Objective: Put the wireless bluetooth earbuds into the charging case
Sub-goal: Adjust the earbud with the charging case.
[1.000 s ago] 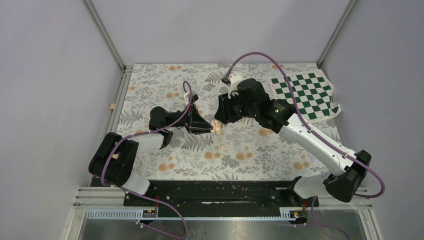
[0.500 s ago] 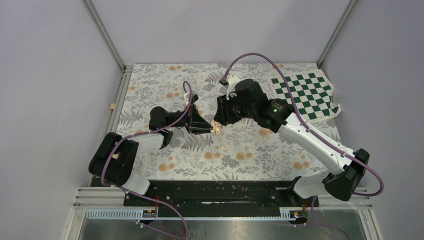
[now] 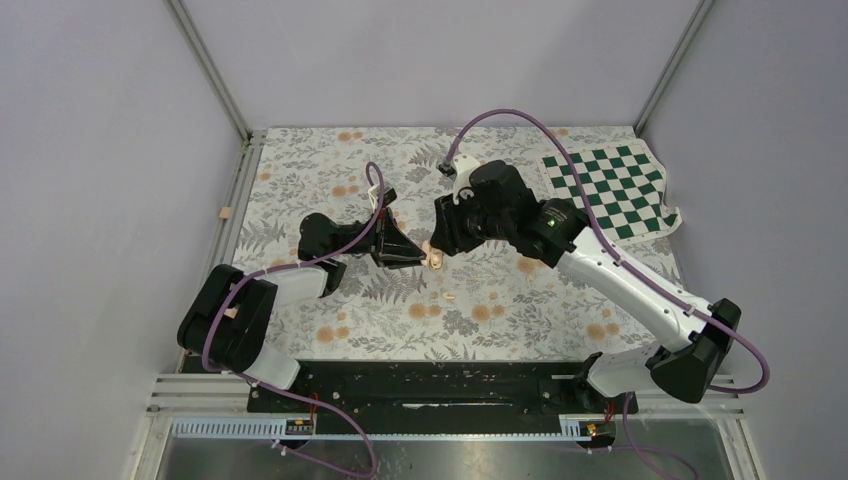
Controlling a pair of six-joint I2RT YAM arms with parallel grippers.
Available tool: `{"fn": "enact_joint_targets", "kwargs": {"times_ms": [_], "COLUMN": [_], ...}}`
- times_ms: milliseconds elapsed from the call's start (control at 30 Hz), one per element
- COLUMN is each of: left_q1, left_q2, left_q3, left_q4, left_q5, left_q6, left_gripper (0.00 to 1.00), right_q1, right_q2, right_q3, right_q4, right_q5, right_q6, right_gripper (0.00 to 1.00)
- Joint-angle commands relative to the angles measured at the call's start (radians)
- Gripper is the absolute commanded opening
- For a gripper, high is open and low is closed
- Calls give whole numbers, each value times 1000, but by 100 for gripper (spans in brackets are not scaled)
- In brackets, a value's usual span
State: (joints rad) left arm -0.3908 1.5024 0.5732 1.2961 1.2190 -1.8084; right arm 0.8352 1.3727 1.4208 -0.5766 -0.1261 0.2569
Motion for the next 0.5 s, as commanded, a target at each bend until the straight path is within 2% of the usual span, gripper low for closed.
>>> {"fn": "enact_joint_targets", "kwargs": {"times_ms": [0, 233, 467], "left_q1": [4, 5, 5], "left_q2": [-12, -14, -13], "left_q3": [19, 21, 20], "left_q4": [72, 72, 72], "left_q5": [-4, -4, -2], "left_q6": [3, 4, 4], "left_gripper": [0, 0, 0], "right_q1": [10, 10, 10], "right_q2": [-31, -48, -63], "right_q3": [2, -21, 12], "right_q4": [-51, -48, -35], "right_q5": [-2, 51, -2], "right_q6": [-25, -24, -15], "right_gripper": [42, 42, 42]}}
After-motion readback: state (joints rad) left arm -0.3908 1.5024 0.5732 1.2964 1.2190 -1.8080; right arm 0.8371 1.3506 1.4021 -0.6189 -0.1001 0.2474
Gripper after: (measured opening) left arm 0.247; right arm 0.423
